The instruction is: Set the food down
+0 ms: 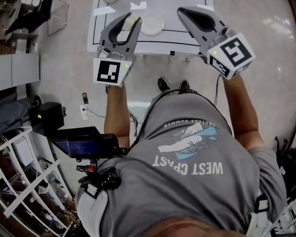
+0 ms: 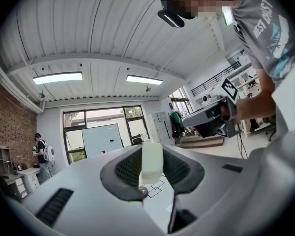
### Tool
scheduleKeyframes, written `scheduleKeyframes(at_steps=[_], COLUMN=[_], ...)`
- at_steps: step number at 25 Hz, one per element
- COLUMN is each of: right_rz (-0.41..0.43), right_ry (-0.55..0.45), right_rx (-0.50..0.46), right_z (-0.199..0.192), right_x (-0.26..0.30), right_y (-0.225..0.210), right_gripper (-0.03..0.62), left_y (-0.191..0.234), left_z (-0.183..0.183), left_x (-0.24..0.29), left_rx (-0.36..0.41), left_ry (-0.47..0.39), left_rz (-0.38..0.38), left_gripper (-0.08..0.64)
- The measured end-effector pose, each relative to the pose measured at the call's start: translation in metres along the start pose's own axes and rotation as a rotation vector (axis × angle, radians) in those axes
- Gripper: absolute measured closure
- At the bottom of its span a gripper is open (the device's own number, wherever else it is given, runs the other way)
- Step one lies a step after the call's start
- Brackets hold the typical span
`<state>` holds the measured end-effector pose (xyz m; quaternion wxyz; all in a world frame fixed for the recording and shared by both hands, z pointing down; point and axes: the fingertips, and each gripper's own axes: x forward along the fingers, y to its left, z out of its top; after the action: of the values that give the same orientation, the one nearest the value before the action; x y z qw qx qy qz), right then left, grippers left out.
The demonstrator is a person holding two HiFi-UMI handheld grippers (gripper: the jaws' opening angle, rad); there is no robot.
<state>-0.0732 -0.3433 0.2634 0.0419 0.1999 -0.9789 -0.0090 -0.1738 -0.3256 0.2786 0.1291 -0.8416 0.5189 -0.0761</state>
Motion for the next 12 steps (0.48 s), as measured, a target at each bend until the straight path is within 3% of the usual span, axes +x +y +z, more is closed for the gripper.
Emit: scheduleKeyframes(at_steps=[7, 12], right_rz=[-0.06, -0.079], right_ry=[0.016, 0.02], right_rx=[-0.008, 0.0], right_z=[-0.014, -0.013], right_x=[-0.002, -0.01], right_y=[0.011, 0.01], right_gripper=[0.588, 0.588], left_y=[-0.003, -0.011], left_z=[-0.032, -0.052], left_x=[0.005, 0.017], left_rx=[0.008, 0.014], left_ry=[0.012, 0.071], left_rz=[-0.043, -0.07], left_gripper=[0.454, 0.454])
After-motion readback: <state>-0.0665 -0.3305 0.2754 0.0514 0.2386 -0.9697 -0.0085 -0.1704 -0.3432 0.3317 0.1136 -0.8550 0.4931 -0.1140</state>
